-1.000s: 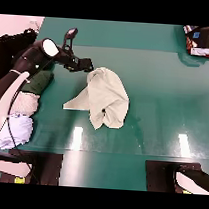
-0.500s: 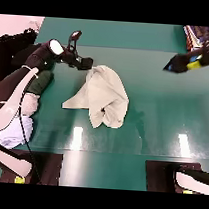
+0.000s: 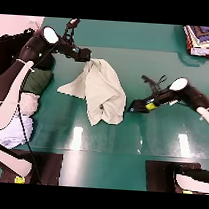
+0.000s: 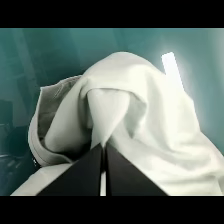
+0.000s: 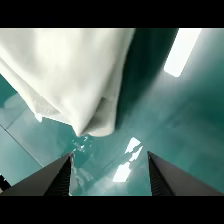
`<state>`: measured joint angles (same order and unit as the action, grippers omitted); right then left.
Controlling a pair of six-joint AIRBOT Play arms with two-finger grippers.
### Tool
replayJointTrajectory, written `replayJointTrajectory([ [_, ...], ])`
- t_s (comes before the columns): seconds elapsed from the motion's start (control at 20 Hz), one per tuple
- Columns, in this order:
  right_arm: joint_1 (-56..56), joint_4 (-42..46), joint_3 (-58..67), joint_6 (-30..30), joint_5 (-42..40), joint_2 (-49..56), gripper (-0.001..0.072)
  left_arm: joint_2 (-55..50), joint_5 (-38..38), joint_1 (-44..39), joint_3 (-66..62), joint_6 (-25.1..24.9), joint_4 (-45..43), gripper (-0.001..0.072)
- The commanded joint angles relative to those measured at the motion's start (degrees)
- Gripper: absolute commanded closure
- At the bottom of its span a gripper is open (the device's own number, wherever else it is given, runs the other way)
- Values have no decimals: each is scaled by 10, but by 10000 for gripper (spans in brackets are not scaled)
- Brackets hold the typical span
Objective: Fold the shirts.
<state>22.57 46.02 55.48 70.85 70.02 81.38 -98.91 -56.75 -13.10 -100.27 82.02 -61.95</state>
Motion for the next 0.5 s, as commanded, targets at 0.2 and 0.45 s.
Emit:
replayJointTrajectory([
  [0.2,83,-41,18,-35,-102,54,427,0,-43,0,-3,0,-12,685],
  [0.45,50,20,77,-14,-99,14,696,35,-78,0,-33,3,-50,686],
])
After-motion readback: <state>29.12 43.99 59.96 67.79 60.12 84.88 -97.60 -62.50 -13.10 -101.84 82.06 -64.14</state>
